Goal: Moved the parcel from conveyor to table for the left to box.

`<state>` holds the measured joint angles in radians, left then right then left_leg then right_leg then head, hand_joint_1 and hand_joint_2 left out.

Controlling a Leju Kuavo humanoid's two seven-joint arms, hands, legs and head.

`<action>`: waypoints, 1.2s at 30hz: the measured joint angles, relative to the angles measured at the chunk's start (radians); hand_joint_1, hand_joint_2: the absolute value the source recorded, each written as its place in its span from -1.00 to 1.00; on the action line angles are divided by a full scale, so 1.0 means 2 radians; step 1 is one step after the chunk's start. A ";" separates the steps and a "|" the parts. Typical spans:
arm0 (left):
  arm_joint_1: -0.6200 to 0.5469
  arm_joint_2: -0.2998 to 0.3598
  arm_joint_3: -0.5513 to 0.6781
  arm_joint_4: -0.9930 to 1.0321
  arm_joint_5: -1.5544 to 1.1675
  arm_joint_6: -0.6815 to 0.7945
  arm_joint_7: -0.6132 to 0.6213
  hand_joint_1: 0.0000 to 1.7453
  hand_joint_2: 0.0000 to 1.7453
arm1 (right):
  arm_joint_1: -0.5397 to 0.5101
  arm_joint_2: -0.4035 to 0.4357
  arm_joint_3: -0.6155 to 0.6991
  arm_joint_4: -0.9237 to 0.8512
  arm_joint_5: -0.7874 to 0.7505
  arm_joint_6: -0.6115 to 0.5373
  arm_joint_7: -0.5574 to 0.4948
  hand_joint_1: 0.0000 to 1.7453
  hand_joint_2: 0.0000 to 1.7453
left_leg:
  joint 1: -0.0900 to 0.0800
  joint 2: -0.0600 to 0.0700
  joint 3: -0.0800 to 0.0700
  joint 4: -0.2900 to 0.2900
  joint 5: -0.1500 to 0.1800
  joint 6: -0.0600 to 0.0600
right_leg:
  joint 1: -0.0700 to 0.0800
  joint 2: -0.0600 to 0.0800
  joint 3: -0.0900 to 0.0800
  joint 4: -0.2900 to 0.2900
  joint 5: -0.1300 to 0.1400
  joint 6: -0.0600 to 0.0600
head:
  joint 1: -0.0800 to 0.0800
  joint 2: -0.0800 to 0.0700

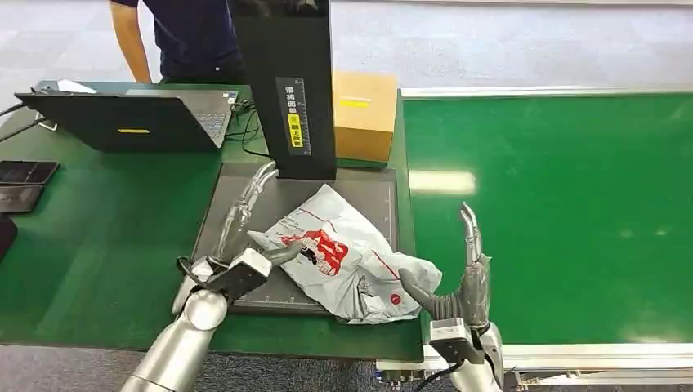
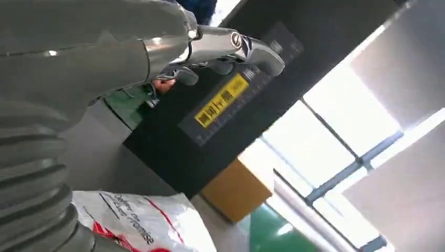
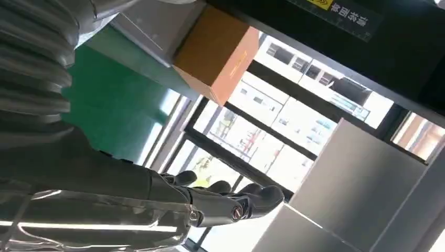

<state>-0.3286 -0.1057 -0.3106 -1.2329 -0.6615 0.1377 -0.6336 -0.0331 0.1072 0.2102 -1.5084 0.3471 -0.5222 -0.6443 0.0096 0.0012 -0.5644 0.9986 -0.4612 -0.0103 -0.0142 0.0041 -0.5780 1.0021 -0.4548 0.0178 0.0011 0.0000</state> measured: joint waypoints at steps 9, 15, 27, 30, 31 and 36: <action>-0.028 0.012 -0.035 0.014 -0.021 -0.024 0.016 -1.00 1.00 | 0.005 0.005 -0.009 -0.014 0.006 0.015 0.002 -1.00 1.00 | 0.000 0.000 0.000 0.000 0.000 0.000 | 0.000 0.000 0.000 0.000 0.000 0.000 | 0.000 0.000; -0.052 0.018 -0.049 0.041 -0.031 -0.035 0.027 -1.00 1.00 | 0.009 0.007 -0.014 -0.018 0.008 0.018 0.002 -1.00 1.00 | 0.000 0.000 0.000 0.000 0.000 0.000 | 0.000 0.000 0.000 0.000 0.000 0.000 | 0.000 0.000; -0.111 0.025 -0.078 0.148 -0.052 -0.076 0.048 -1.00 1.00 | 0.013 0.007 -0.018 -0.022 -0.001 0.014 0.002 -1.00 1.00 | 0.000 0.000 0.000 0.000 0.000 0.000 | 0.000 0.000 0.000 0.000 0.000 0.000 | 0.000 0.000; -0.131 0.027 -0.089 0.182 -0.055 -0.090 0.052 -1.00 1.00 | 0.015 0.007 -0.018 -0.022 -0.005 0.015 0.001 -1.00 1.00 | 0.000 0.000 0.000 0.000 0.000 0.000 | 0.000 0.000 0.000 0.000 0.000 0.000 | 0.000 0.000; -0.136 0.028 -0.092 0.194 -0.057 -0.095 0.053 -1.00 1.00 | 0.015 0.007 -0.018 -0.022 -0.005 0.015 0.001 -1.00 1.00 | 0.000 0.000 0.000 0.000 0.000 0.000 | 0.000 0.000 0.000 0.000 0.000 0.000 | 0.000 0.000; -0.157 0.031 -0.108 0.241 -0.065 -0.119 0.060 -1.00 1.00 | 0.015 0.007 -0.018 -0.022 -0.006 0.015 0.001 -1.00 1.00 | 0.000 0.000 0.000 0.000 0.000 0.000 | 0.000 0.000 0.000 0.000 0.000 0.000 | 0.000 0.000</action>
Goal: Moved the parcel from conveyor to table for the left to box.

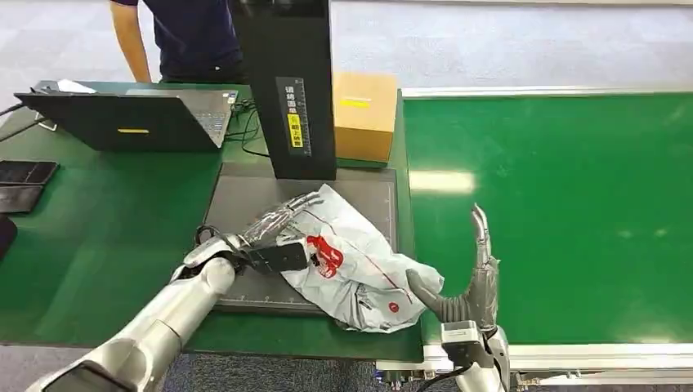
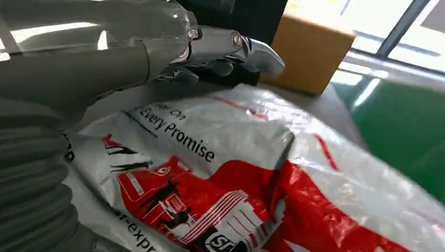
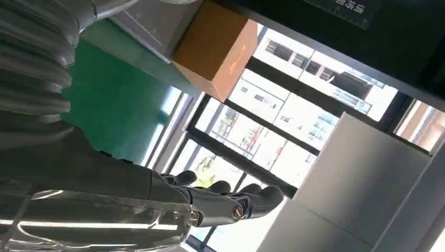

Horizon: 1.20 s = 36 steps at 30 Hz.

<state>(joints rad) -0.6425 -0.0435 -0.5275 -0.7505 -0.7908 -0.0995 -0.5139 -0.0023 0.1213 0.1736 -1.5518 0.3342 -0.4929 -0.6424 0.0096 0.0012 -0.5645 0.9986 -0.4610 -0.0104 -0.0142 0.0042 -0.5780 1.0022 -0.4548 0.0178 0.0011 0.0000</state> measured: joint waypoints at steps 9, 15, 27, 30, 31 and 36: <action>-0.031 0.001 -0.021 0.055 -0.005 -0.030 0.006 1.00 1.00 | 0.001 0.000 0.000 0.000 -0.003 -0.006 0.000 -1.00 1.00 | 0.000 0.000 0.000 0.000 0.000 0.000 | 0.000 0.000 0.000 0.000 0.000 0.000 | 0.000 0.000; -0.042 0.002 -0.030 0.073 -0.004 -0.033 0.007 1.00 1.00 | 0.002 0.000 -0.001 0.000 -0.004 -0.005 0.000 -1.00 1.00 | 0.000 0.000 0.000 0.000 0.000 0.000 | 0.000 0.000 0.000 0.000 0.000 0.000 | 0.000 0.000; -0.046 0.007 -0.030 0.078 0.019 -0.026 0.004 1.00 1.00 | 0.003 0.000 -0.001 0.000 -0.009 -0.005 0.001 -1.00 1.00 | 0.000 0.000 0.000 0.000 0.000 0.000 | 0.000 0.000 0.001 0.000 0.000 0.000 | 0.000 0.000; -0.043 0.010 -0.029 0.078 0.029 -0.024 -0.001 1.00 1.00 | 0.004 0.000 -0.001 0.000 -0.007 -0.003 0.001 -1.00 1.00 | 0.000 0.000 0.001 0.000 0.000 0.000 | 0.000 0.000 0.001 0.000 0.000 0.000 | 0.000 0.000; -0.041 0.011 -0.028 0.076 0.033 -0.022 -0.002 1.00 1.00 | 0.005 0.000 -0.001 0.000 -0.006 -0.002 0.001 -1.00 1.00 | 0.000 0.000 0.001 0.000 0.000 0.000 | 0.000 0.000 0.001 0.000 0.000 0.000 | 0.000 0.000; -0.029 0.018 -0.015 0.060 0.050 -0.019 -0.010 1.00 1.00 | 0.007 0.000 -0.001 -0.004 -0.003 -0.002 0.002 -1.00 1.00 | 0.000 0.000 0.000 0.000 0.000 0.000 | 0.000 0.000 0.001 0.000 0.000 0.000 | 0.000 0.000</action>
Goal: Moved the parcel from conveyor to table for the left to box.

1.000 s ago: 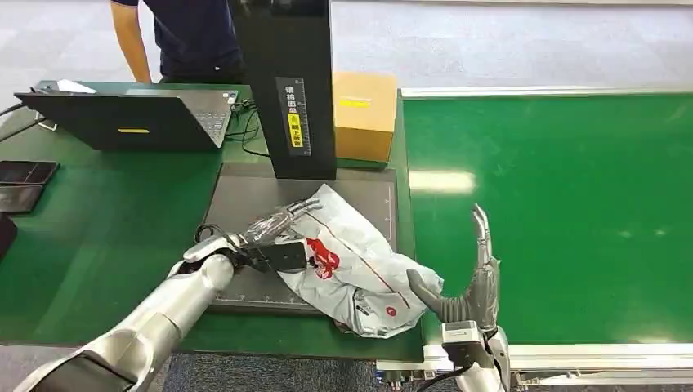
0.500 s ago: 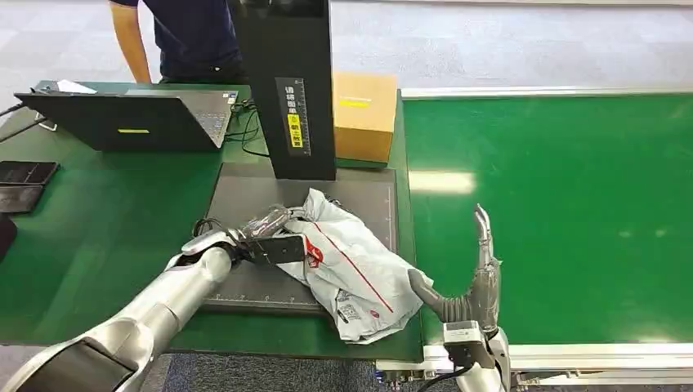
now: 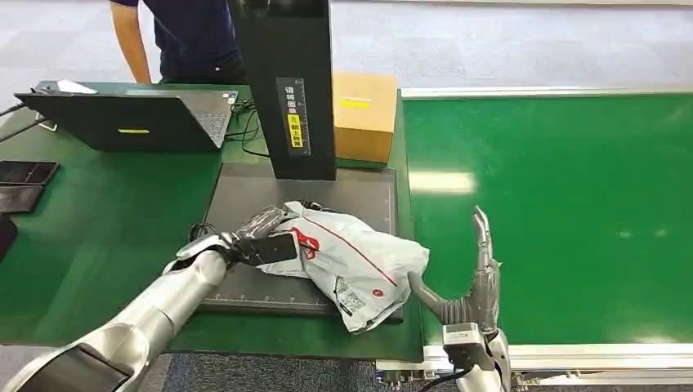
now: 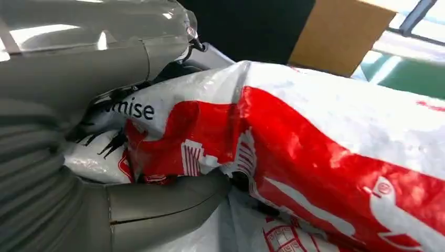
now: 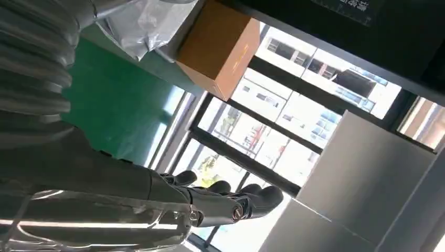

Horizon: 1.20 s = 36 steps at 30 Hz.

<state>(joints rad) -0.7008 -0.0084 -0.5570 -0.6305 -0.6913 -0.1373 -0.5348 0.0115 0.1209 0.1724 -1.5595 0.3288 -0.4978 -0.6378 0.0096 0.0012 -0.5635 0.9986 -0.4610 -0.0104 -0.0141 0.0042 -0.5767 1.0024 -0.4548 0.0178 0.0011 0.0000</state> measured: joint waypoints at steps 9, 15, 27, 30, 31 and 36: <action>0.023 0.009 0.036 -0.035 0.029 0.003 -0.017 1.00 1.00 | 0.008 0.000 -0.002 -0.005 0.001 -0.002 0.000 -1.00 1.00 | 0.000 0.000 0.000 0.000 0.000 0.000 | 0.000 0.000 0.000 0.000 0.000 0.000 | 0.000 0.000; 0.038 0.012 0.072 -0.064 0.055 0.002 -0.032 1.00 1.00 | 0.009 0.000 -0.003 -0.005 0.001 0.000 -0.001 -1.00 1.00 | 0.000 0.000 0.000 0.000 0.000 0.000 | 0.000 0.000 0.000 0.000 0.000 0.000 | 0.000 0.000; 0.100 0.023 0.153 -0.162 0.088 -0.011 -0.040 1.00 1.00 | 0.008 0.000 -0.003 -0.005 0.002 0.010 -0.001 -1.00 1.00 | 0.000 0.000 -0.001 0.000 0.000 0.000 | 0.000 0.000 -0.001 0.000 0.000 0.000 | 0.000 0.000; 0.107 0.027 0.165 -0.175 0.094 -0.011 -0.041 1.00 1.00 | 0.008 0.000 -0.003 -0.004 0.002 0.010 -0.001 -1.00 1.00 | 0.000 0.000 -0.001 0.000 0.000 0.000 | 0.000 0.000 -0.001 0.000 0.000 0.000 | 0.000 0.000; 0.108 0.028 0.170 -0.178 0.096 -0.010 -0.043 1.00 1.00 | 0.008 0.000 -0.003 -0.004 0.002 0.010 -0.001 -1.00 1.00 | 0.000 0.000 -0.001 0.000 0.000 0.000 | 0.000 0.000 -0.001 0.000 0.000 0.000 | 0.000 0.000; 0.120 0.030 0.193 -0.201 0.112 0.000 -0.046 1.00 1.00 | 0.008 0.000 -0.003 -0.003 0.001 0.012 -0.002 -1.00 1.00 | 0.000 0.000 -0.001 0.000 0.000 0.000 | 0.000 0.000 -0.001 0.000 0.000 0.000 | 0.000 0.000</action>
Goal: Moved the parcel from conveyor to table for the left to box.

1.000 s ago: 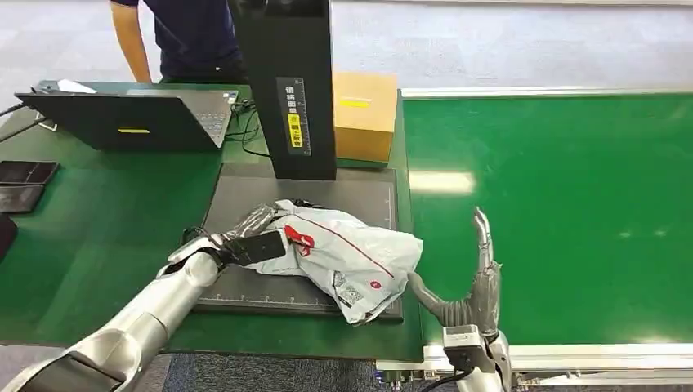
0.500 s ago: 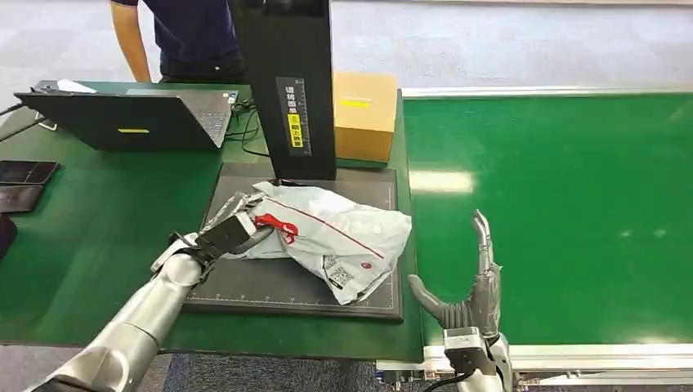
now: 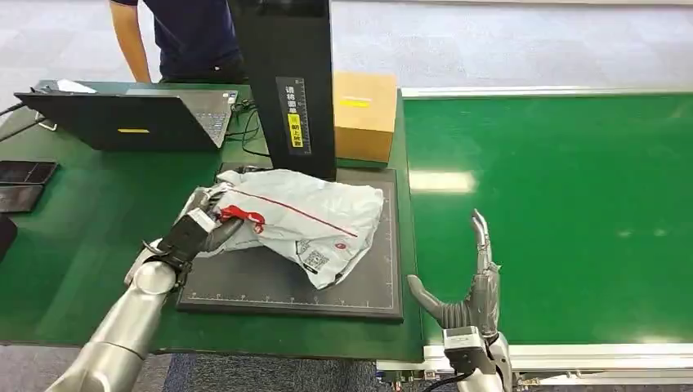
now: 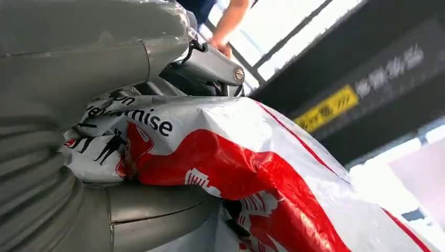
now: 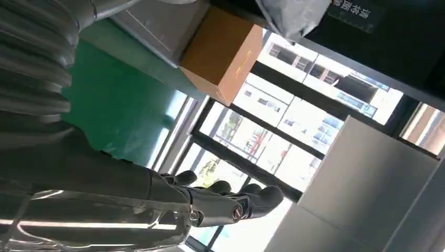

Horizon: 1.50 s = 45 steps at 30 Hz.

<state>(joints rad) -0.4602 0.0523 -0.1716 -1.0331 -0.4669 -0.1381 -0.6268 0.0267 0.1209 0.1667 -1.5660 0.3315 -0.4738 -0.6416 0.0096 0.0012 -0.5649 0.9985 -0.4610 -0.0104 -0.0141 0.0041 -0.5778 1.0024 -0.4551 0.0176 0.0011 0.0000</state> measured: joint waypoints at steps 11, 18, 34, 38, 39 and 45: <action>0.030 -0.001 0.070 -0.064 0.035 0.035 0.012 1.00 1.00 | -0.001 0.006 -0.008 -0.002 0.011 0.006 0.002 -1.00 1.00 | 0.000 0.000 0.000 0.000 0.000 0.000 | 0.000 0.000 0.000 0.000 0.000 0.000 | 0.000 0.000; 0.040 -0.005 0.119 -0.081 0.052 0.082 0.021 1.00 1.00 | -0.004 0.009 -0.011 -0.001 0.013 0.006 0.002 -1.00 1.00 | 0.000 0.000 0.000 0.000 0.000 0.000 | 0.000 0.000 0.000 0.000 0.000 0.000 | 0.000 0.000; 0.063 -0.009 0.209 -0.092 0.029 0.226 0.038 1.00 1.00 | -0.014 0.018 -0.012 0.006 0.016 0.007 0.002 -1.00 1.00 | 0.000 0.000 0.000 0.000 0.000 0.000 | 0.000 0.000 0.000 0.000 0.000 0.000 | 0.000 0.000; 0.064 -0.009 0.217 -0.092 0.007 0.263 0.046 1.00 1.00 | -0.014 0.021 -0.012 0.006 0.018 0.006 0.002 -1.00 1.00 | 0.000 0.000 0.000 0.000 0.000 0.000 | 0.000 0.000 0.000 0.000 0.000 0.000 | 0.000 0.000; 0.064 -0.009 0.217 -0.091 0.004 0.269 0.048 1.00 1.00 | -0.014 0.021 -0.012 0.006 0.018 0.006 0.002 -1.00 1.00 | 0.000 0.000 0.000 0.000 0.000 0.000 | 0.000 0.000 0.000 0.000 0.000 0.000 | 0.000 0.000; 0.057 -0.009 0.226 -0.073 -0.055 0.346 0.081 1.00 1.00 | -0.013 0.022 -0.012 0.006 0.019 0.002 0.002 -1.00 1.00 | 0.000 0.000 0.000 0.000 0.000 0.000 | 0.000 0.000 0.000 0.000 0.000 0.000 | 0.000 0.000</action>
<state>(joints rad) -0.3455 0.0336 0.2803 -1.1787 -0.5776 0.5537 -0.4655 -0.0002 0.1644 0.1431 -1.5537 0.3697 -0.4700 -0.6371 0.0098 0.0015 -0.5653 0.9984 -0.4610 -0.0105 -0.0137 0.0043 -0.5787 1.0024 -0.4552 0.0175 0.0015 0.0000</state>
